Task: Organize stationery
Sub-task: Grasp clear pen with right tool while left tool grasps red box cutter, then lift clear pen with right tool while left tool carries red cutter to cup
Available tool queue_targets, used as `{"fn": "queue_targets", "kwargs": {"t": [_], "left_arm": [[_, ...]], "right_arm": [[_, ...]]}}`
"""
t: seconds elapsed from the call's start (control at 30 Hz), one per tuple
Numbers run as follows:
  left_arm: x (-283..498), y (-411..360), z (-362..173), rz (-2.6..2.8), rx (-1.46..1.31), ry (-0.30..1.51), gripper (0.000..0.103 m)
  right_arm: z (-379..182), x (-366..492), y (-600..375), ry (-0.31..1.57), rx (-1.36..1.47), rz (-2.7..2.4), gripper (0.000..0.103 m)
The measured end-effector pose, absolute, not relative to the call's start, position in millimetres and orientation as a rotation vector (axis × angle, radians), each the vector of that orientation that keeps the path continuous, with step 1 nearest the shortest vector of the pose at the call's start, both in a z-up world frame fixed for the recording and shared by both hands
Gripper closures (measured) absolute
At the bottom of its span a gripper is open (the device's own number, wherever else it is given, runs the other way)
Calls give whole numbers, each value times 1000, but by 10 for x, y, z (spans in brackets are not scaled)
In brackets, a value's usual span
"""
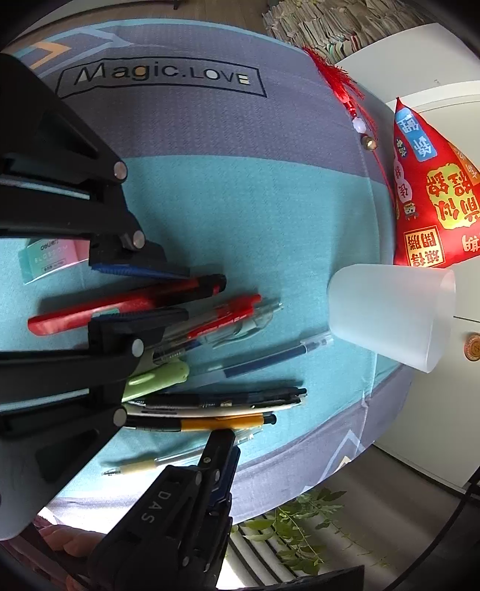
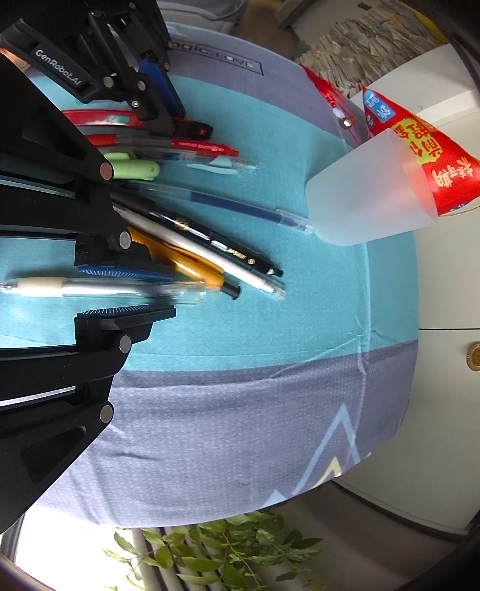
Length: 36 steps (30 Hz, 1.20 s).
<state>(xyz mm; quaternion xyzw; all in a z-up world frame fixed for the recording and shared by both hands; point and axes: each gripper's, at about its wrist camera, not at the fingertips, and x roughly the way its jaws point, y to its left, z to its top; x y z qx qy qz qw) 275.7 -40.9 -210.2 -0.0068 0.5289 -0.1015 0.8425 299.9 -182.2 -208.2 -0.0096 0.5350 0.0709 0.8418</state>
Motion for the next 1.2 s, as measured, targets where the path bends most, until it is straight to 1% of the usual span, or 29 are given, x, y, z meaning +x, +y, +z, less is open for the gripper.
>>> {"fn": "queue_targets", "kwargs": {"t": [0.13,0.27,0.4,0.77,1.0,1.2], "left_arm": [[2792,-408,-2102,-214,-17,1114,87],[2787,-395,-2101,-221,-4,1103,91],[2764,-322,-2047,-226,-28,1100,91],[2473,-309,-1462,-252,-21,937,91],[2319,-379,-1159,-271,1,840,91],[2357,-386,-1000,-260,11,807,91]], "right_arm": [[-2081,3081,-1764,1133,-42,144,90],[-2081,3103,-1757,1116,-43,150,90],[-1971,3019,-1852,1088,32,176,90],[-1280,2586,-1909,892,63,224,90],[-1023,2392,-1908,805,63,241,91],[-903,2335,-1945,765,71,238,92]]}}
